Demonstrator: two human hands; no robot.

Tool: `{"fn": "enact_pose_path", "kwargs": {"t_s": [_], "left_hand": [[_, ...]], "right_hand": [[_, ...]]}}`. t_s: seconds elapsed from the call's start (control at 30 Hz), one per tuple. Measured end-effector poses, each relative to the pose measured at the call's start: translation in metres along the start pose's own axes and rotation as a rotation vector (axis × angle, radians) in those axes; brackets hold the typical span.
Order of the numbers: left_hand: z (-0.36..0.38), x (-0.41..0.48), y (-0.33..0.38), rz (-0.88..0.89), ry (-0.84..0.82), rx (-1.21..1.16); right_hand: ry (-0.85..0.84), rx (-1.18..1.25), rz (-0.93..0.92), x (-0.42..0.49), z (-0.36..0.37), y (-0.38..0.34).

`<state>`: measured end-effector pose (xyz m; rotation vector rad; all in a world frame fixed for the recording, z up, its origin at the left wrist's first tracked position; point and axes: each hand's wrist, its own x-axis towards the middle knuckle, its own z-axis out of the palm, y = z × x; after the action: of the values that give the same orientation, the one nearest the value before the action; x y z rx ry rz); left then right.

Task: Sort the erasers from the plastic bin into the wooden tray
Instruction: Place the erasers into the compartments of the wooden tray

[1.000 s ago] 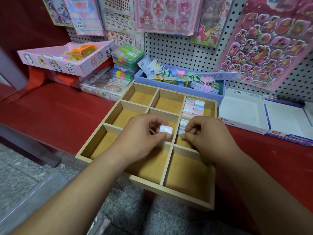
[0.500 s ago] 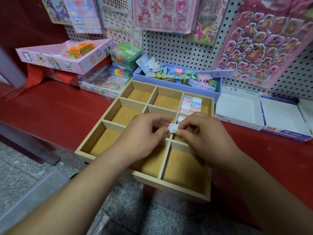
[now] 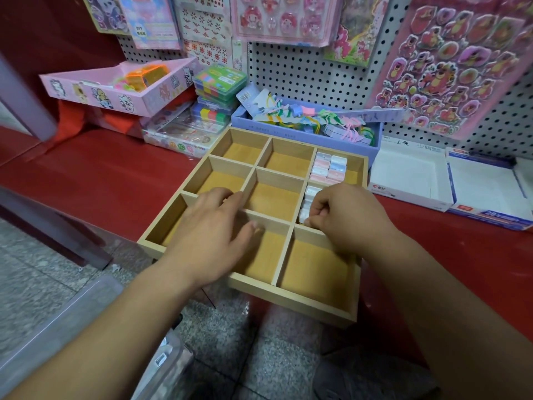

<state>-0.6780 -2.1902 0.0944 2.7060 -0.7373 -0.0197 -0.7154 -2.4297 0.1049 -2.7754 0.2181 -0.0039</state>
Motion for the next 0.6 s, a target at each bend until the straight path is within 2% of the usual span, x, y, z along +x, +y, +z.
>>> {"fn": "enact_pose_path", "kwargs": {"t_s": [0.17,0.27,0.4,0.5,0.6], "left_hand": [[0.005,0.005,0.003,-0.003,0.018,0.071],[0.007,0.003,0.006,-0.016,0.060,0.005],[-0.011,-0.014,-0.002,-0.030,0.140,-0.178],[-0.044,-0.043,-0.025,-0.072,0.181,-0.205],[-0.073,-0.086,-0.064,-0.143,0.289,-0.245]], "right_hand": [[0.008,0.112,0.025,0.000,-0.002,0.000],[0.109,0.148,0.010,-0.010,-0.011,-0.007],[0.246,0.204,-0.212,-0.049,-0.013,-0.048],[0.167,0.290,-0.402,-0.079,-0.002,-0.103],[-0.054,0.329,-0.431,-0.094,0.026,-0.141]]}}
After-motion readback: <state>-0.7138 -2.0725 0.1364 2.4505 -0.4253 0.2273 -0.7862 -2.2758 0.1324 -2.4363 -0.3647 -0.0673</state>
